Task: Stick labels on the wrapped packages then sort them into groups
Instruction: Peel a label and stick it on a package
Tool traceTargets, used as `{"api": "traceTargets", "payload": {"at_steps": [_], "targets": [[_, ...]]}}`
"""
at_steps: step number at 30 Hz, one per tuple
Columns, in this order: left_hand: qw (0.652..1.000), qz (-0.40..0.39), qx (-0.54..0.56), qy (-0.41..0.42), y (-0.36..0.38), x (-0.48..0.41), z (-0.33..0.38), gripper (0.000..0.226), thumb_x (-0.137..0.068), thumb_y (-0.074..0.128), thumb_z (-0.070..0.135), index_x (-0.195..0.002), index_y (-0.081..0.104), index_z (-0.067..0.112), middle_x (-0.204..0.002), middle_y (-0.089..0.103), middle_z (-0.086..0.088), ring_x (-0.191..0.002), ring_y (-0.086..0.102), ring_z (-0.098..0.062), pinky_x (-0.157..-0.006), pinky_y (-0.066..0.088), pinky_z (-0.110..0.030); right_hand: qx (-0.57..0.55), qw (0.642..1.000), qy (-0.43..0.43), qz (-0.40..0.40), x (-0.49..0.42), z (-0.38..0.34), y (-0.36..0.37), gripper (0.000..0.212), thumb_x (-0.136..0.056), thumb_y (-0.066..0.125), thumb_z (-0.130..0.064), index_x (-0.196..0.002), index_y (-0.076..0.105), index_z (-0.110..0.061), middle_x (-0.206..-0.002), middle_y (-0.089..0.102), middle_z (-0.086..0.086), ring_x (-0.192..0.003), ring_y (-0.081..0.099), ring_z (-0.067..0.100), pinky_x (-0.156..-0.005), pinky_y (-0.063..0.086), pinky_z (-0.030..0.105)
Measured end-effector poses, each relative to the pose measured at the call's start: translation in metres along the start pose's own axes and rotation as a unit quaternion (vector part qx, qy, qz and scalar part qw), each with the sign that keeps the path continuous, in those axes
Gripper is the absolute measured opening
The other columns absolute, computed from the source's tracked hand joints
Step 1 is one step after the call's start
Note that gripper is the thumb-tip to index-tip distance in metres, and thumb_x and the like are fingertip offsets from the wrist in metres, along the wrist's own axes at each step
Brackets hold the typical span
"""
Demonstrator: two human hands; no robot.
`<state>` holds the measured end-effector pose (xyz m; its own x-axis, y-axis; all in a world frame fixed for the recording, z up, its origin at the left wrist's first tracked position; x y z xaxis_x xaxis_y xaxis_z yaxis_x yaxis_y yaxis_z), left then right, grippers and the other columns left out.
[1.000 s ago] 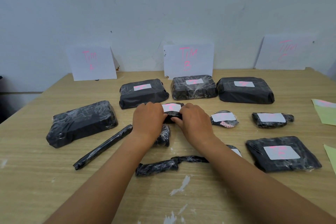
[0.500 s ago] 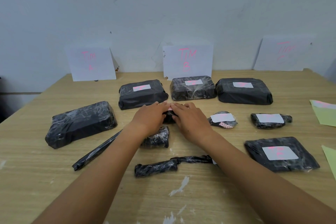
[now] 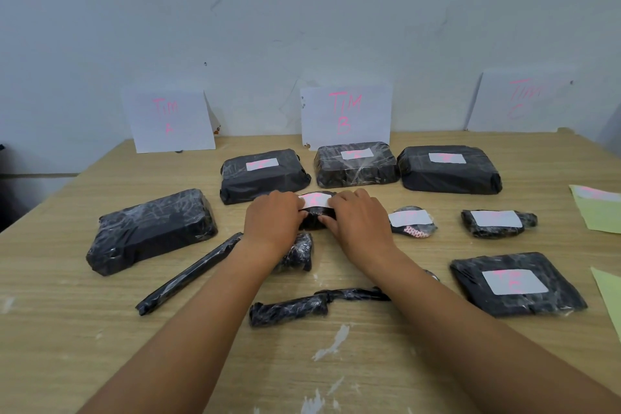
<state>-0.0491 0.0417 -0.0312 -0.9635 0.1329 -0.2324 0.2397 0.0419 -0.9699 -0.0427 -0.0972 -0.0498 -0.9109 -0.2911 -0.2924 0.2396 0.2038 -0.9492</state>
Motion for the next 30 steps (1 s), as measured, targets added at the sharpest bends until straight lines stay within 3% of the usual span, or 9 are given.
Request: {"api": "traceTargets", "payload": {"at_steps": [5, 11, 14, 16, 21, 30], "targets": [[0.999, 0.036, -0.034, -0.005, -0.002, 0.002, 0.003, 0.029, -0.097, 0.047, 0.037, -0.084, 0.068, 0.022, -0.084, 0.068, 0.000, -0.080, 0.059, -0.020, -0.071, 0.033, -0.029, -0.010, 1.000, 0.001, -0.003, 0.003, -0.002, 0.000, 0.032, -0.098, 0.046, -0.036, -0.114, 0.060, -0.012, -0.118, 0.059, 0.005, -0.107, 0.050, 0.023, -0.078, 0.040, 0.032], [0.998, 0.021, -0.039, -0.040, 0.000, 0.001, 0.000, 0.034, -0.094, 0.048, 0.047, -0.086, 0.067, 0.020, -0.083, 0.068, 0.001, -0.083, 0.063, -0.018, -0.101, 0.036, -0.035, -0.002, 1.000, -0.013, -0.021, 0.006, 0.001, -0.009, 0.032, -0.098, 0.046, -0.034, -0.116, 0.061, -0.012, -0.121, 0.059, 0.005, -0.112, 0.048, 0.024, -0.082, 0.042, 0.033], [0.998, 0.014, 0.002, -0.058, -0.007, 0.002, -0.002, 0.039, -0.094, 0.046, 0.049, -0.084, 0.070, 0.020, -0.077, 0.067, 0.001, -0.077, 0.062, -0.019, -0.082, 0.044, -0.034, -0.017, 1.000, -0.011, -0.002, 0.012, 0.011, -0.020, 0.032, -0.098, 0.047, -0.035, -0.117, 0.062, -0.015, -0.123, 0.059, 0.002, -0.115, 0.047, 0.022, -0.087, 0.043, 0.034], [0.998, 0.013, 0.017, -0.060, -0.013, 0.001, -0.002, 0.036, -0.095, 0.046, 0.046, -0.095, 0.071, 0.020, -0.086, 0.070, 0.000, -0.082, 0.064, -0.019, -0.072, 0.044, -0.031, -0.025, 1.000, -0.006, 0.010, 0.017, 0.021, -0.028, 0.032, -0.098, 0.047, -0.035, -0.120, 0.060, -0.016, -0.124, 0.058, 0.002, -0.116, 0.048, 0.021, -0.090, 0.044, 0.033], [0.996, 0.006, 0.082, -0.022, -0.032, -0.002, 0.035, 0.038, -0.095, 0.048, 0.045, -0.124, 0.060, 0.025, -0.123, 0.063, 0.003, -0.113, 0.057, -0.018, -0.087, 0.047, -0.035, -0.024, 0.999, 0.016, 0.044, 0.031, 0.048, -0.050, 0.032, -0.098, 0.047, -0.036, -0.121, 0.059, -0.018, -0.124, 0.057, 0.000, -0.114, 0.047, 0.020, -0.088, 0.044, 0.033], [0.988, 0.031, 0.132, 0.079, -0.040, -0.026, 0.152, 0.041, -0.093, 0.049, 0.046, -0.127, 0.057, 0.025, -0.125, 0.063, 0.005, -0.116, 0.056, -0.018, -0.091, 0.046, -0.034, -0.008, 0.992, 0.090, 0.085, 0.070, 0.133, -0.086, 0.035, -0.095, 0.050, -0.040, -0.123, 0.057, -0.021, -0.126, 0.053, -0.002, -0.117, 0.043, 0.020, -0.088, 0.041, 0.031]]}}
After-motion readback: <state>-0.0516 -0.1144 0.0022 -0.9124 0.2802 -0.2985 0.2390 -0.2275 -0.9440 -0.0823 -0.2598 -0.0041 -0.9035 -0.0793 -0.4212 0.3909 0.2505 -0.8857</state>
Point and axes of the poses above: each hand's wrist, its own x-axis away from the middle knuckle, its own y-axis out of the palm, z = x × y, the point moved 1 cm from there along -x, towards the middle knuckle
